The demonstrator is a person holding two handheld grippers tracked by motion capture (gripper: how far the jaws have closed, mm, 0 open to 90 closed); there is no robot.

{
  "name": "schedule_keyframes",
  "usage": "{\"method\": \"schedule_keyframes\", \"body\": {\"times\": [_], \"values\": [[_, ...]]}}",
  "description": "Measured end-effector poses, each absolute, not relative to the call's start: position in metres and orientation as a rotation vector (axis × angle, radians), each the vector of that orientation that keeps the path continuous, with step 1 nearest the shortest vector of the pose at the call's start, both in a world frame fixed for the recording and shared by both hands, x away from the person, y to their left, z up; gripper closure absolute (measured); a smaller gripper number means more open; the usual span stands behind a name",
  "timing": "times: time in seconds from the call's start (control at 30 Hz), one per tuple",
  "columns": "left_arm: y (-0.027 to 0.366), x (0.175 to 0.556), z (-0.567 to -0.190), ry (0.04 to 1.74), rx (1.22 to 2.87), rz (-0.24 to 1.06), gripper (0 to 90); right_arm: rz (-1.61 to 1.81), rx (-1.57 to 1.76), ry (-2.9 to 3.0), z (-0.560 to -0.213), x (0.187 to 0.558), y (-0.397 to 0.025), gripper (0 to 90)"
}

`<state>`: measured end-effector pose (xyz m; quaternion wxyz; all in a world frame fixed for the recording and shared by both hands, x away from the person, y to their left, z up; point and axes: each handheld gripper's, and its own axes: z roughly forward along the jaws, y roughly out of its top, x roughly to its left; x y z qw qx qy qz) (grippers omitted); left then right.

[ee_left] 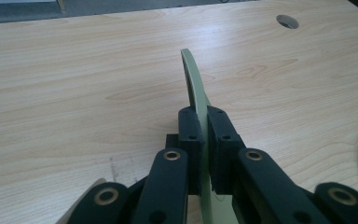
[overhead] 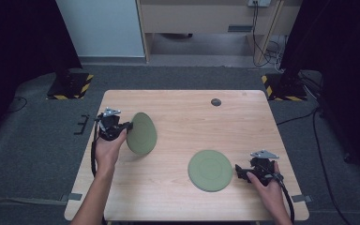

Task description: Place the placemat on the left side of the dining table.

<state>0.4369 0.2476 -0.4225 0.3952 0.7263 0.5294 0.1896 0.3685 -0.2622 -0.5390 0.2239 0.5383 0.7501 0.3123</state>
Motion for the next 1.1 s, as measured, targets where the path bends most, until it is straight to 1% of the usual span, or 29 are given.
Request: {"method": "schedule_keyframes", "body": {"times": [0.43, 1.1], "values": [[0.264, 0.436, -0.434, 1.378, 1.854, 0.494, 85.4, 0.862, 1.485, 2.07, -0.539, 0.369, -0.262, 1.8], [0.291, 0.436, -0.459, 1.416, 1.863, 0.459, 85.3, 0.861, 1.486, 2.069, -0.539, 0.369, -0.262, 1.7]]}}
